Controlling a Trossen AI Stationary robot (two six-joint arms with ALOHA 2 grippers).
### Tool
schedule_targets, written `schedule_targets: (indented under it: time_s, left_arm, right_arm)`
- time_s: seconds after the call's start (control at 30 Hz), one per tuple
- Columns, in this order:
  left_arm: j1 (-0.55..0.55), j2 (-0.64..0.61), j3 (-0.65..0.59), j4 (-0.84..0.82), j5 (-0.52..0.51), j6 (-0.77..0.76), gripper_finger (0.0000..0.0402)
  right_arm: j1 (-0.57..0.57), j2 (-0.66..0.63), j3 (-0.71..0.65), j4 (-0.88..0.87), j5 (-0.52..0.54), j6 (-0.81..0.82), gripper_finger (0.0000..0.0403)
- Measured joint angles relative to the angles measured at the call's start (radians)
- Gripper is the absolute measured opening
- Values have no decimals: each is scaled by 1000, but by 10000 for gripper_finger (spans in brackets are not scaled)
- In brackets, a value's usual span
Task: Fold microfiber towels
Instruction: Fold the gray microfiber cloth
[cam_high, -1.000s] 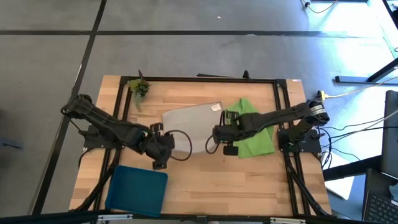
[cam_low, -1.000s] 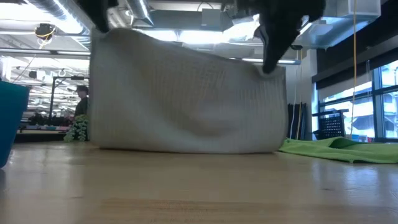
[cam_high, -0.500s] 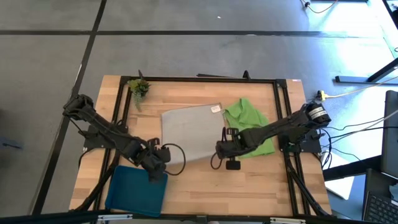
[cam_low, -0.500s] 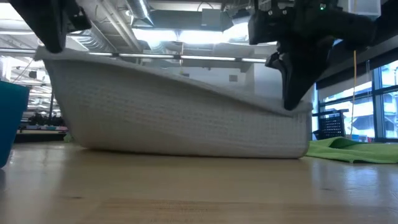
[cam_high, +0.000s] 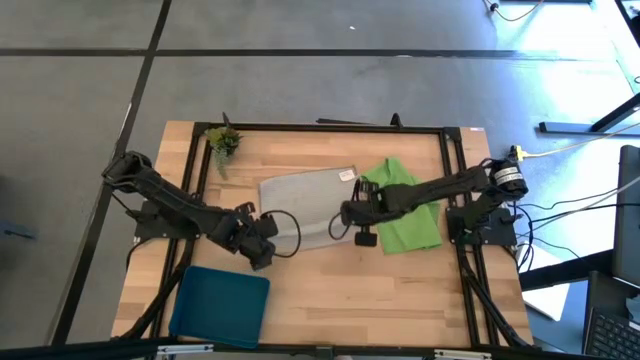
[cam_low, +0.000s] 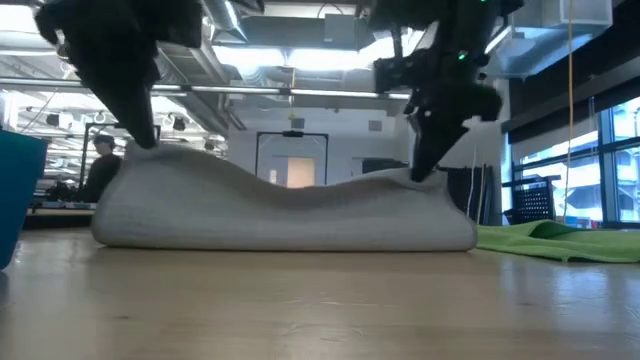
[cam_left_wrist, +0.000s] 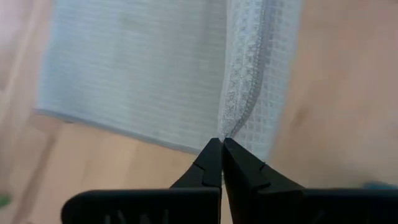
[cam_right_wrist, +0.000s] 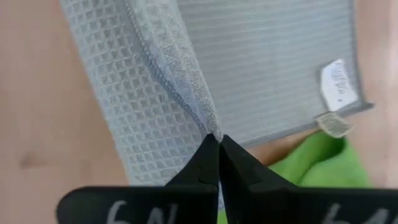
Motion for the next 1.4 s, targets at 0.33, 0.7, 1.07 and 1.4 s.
schedule_targets:
  time_s: [0.33,0.7,1.07,1.4]
  left_arm:
    - [108,0,-96,0,-138,-22,0]
    - [206,0,-162,60,-249,2,0]
    - [309,0,-238,190,-316,62,0]
    - [358,0,-240,250,-313,139,0]
  right_arm:
    - [-171,7,0,64,31,-125,0]
    - [-295,86,0,167,35,-222,0]
    - [-368,104,0,213,41,-262,0]
    - [-395,137,0,229,25,-274,36]
